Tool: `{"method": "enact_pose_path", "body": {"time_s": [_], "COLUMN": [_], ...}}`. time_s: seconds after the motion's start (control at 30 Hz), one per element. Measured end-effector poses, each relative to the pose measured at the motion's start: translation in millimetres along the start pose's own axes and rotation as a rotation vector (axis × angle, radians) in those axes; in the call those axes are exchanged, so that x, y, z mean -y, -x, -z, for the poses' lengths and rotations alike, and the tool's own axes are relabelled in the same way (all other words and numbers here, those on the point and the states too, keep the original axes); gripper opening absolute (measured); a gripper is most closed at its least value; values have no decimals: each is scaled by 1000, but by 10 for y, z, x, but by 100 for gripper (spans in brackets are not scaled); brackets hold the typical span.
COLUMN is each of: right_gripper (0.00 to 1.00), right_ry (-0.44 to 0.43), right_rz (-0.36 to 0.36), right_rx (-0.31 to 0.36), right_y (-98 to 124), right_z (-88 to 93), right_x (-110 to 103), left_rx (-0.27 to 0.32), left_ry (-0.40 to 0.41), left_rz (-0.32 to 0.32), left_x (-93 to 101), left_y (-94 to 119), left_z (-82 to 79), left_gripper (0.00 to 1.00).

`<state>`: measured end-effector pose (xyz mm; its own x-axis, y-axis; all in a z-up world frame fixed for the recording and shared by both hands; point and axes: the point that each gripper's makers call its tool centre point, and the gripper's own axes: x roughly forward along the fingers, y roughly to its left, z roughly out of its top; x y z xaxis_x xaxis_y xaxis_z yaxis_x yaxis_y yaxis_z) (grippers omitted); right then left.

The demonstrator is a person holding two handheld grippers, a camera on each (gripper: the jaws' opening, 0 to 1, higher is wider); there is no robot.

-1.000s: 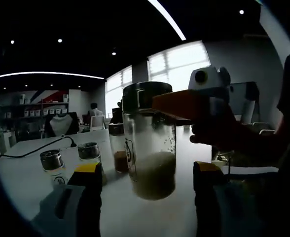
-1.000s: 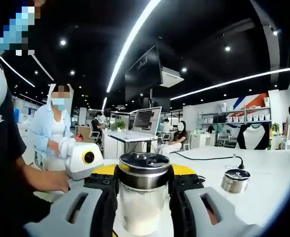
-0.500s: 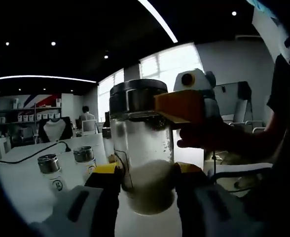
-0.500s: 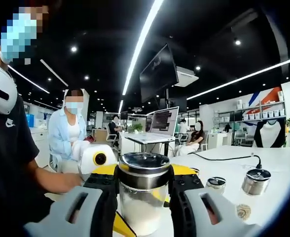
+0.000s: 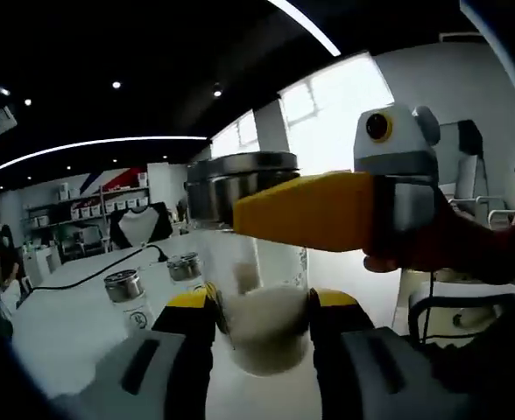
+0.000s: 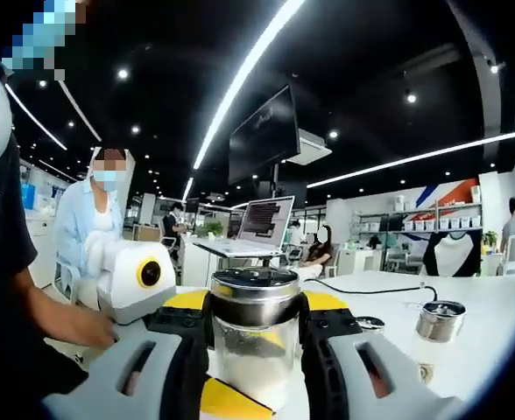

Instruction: Rotate the seasoning bottle until the label or dispensing opening points toward the visible target arrow and the bottle remains upright within the marked orientation range

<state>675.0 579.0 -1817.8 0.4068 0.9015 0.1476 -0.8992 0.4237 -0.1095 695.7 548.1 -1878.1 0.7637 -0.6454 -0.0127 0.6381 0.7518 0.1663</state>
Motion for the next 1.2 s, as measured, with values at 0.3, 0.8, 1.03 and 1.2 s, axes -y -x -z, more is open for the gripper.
{"method": "enact_pose_path", "body": {"time_s": [0.3, 0.8, 1.03, 1.2], "right_gripper": [40, 38, 38, 38], "right_ry": [24, -39, -64, -77], "right_rz": [123, -104, -218, -279], "right_rx": [-38, -32, -10, 13], "right_y": [-56, 117, 190, 217], "right_z": [115, 7, -63, -71], "right_x": [82, -99, -180, -259], "left_rx": [-33, 81, 112, 122], "left_ry": [-24, 107, 114, 119], "left_rz": [-91, 229, 323, 364], "left_x": [-70, 241, 335, 398], "left_y": [-38, 39, 128, 142], "left_z": [75, -101, -165, -169], "left_gripper": [44, 44, 43, 44]}}
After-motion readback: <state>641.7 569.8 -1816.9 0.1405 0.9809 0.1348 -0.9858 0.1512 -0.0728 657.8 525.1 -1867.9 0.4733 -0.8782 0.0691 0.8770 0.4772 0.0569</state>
